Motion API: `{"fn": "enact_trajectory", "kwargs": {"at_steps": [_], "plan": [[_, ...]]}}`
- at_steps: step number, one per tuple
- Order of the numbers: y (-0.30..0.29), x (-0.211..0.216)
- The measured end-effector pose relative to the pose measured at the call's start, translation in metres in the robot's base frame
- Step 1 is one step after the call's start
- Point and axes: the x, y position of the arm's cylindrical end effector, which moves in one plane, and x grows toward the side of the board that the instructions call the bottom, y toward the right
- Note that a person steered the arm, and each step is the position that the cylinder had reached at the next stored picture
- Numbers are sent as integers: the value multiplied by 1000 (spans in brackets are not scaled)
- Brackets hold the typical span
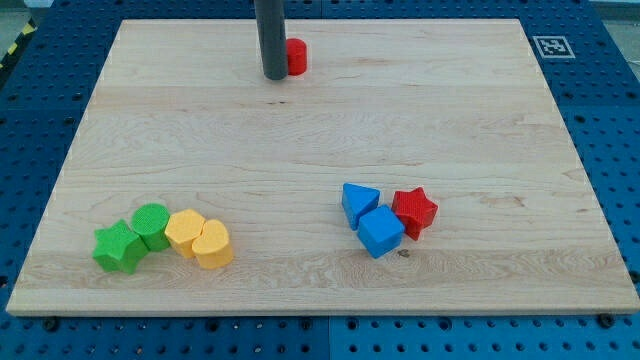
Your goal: Move your arm towards the blue triangle
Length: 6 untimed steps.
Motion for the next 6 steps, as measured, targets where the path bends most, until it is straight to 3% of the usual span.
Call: {"fn": "enact_trajectory", "kwargs": {"at_steps": [2,4,6], "plan": [[38,-22],[39,-14],[30,136]]}}
